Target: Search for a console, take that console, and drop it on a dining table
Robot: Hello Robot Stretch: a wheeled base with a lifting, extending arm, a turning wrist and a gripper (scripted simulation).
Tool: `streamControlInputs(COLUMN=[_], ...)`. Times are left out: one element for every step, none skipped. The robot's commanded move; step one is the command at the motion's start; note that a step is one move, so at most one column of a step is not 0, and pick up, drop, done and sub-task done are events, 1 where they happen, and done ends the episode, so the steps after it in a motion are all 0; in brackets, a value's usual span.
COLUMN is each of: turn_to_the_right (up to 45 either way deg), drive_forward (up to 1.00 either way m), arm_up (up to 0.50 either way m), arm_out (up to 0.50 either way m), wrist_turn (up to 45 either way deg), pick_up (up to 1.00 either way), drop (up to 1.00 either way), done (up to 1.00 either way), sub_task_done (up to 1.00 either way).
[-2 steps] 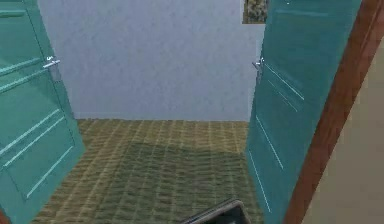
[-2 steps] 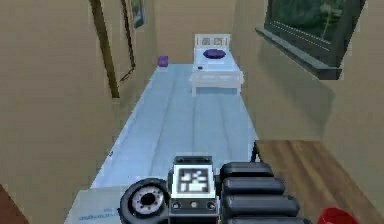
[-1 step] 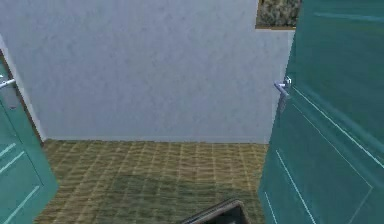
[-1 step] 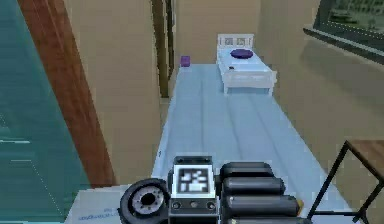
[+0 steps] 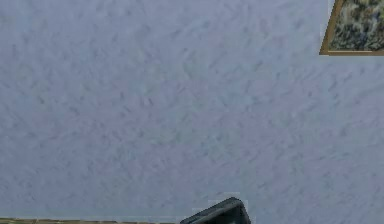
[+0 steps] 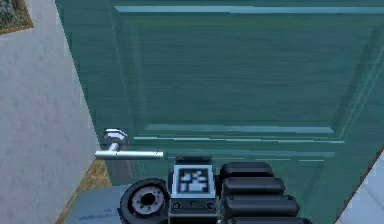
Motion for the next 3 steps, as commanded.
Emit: streamControlInputs(turn_to_the_right=[3.0,0.0,45.0], drive_forward=[0.00,0.50,0.00], arm_up=[0.00,0.00,0.00], arm_out=[0.00,0.00,0.00], wrist_turn=[0.0,0.0,0.0], pick_up=[0.00,0.00,0.00], drop=[0.00,0.00,0.00], done=[0.00,0.00,0.00], sub_task_done=[0.00,0.00,0.00])
